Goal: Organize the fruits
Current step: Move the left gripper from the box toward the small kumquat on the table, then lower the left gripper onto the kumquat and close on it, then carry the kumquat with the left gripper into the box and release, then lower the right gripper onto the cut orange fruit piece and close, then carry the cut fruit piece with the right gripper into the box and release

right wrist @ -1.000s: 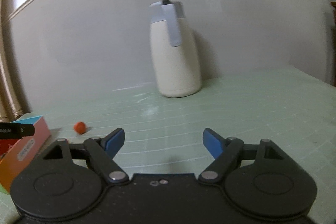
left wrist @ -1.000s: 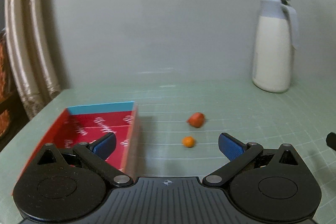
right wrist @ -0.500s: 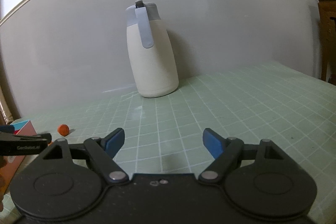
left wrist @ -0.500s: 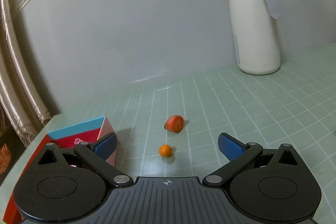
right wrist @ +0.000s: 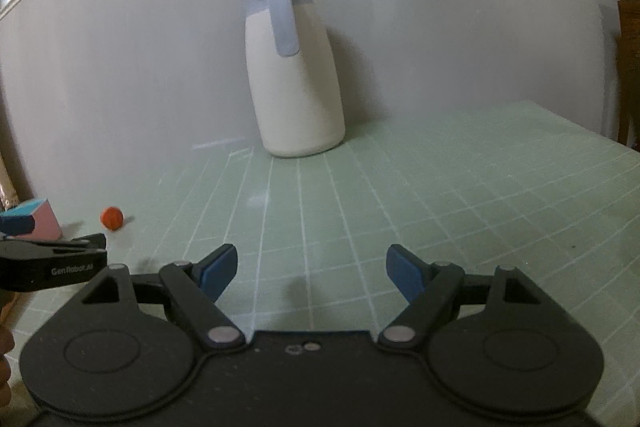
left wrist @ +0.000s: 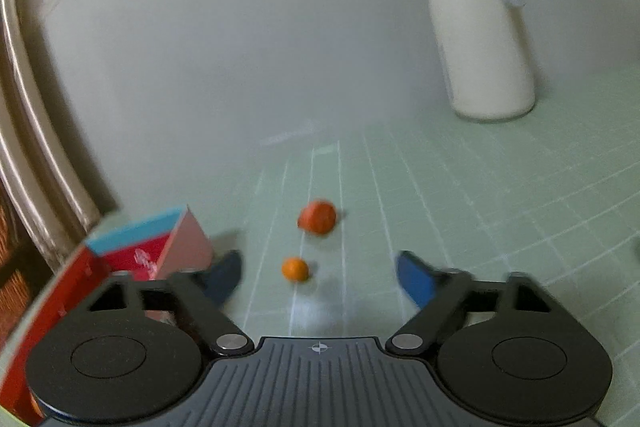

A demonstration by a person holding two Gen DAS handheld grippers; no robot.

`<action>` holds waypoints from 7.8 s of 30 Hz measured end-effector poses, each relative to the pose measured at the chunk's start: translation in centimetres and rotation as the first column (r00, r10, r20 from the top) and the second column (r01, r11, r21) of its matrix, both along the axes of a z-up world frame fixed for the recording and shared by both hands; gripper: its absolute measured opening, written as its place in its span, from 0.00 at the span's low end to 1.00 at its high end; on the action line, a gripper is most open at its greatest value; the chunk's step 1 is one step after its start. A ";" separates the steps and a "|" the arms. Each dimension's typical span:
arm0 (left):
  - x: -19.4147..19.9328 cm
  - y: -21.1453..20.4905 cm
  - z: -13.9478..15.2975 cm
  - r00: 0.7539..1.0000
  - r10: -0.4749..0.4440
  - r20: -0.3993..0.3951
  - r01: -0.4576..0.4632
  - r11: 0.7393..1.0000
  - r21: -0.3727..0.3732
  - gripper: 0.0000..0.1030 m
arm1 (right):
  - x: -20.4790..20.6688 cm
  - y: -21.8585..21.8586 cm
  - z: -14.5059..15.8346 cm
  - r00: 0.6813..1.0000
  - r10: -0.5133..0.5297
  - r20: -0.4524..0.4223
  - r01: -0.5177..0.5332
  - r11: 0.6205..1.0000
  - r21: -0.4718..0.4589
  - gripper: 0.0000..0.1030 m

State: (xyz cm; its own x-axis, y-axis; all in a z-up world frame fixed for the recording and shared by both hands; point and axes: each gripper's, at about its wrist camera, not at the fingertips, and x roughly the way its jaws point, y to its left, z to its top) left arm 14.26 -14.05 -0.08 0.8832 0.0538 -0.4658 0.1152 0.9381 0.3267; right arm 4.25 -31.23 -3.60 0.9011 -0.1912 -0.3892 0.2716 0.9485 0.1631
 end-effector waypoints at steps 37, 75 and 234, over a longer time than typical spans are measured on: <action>6.7 3.2 -1.3 0.987 0.021 -0.159 -0.055 0.975 -0.217 0.46 | 0.0 -0.1 1.0 0.987 -0.156 0.031 0.158 0.985 -0.066 0.79; 1.5 9.6 3.3 0.991 0.119 0.063 -0.106 0.977 -0.184 0.09 | 0.6 1.2 1.5 0.987 -0.149 0.052 0.153 0.985 -0.075 0.79; -4.8 32.6 0.8 0.794 0.608 0.002 -0.563 0.736 -0.376 0.92 | 17.8 19.3 2.5 0.917 0.365 -0.160 -0.382 0.919 -0.092 0.32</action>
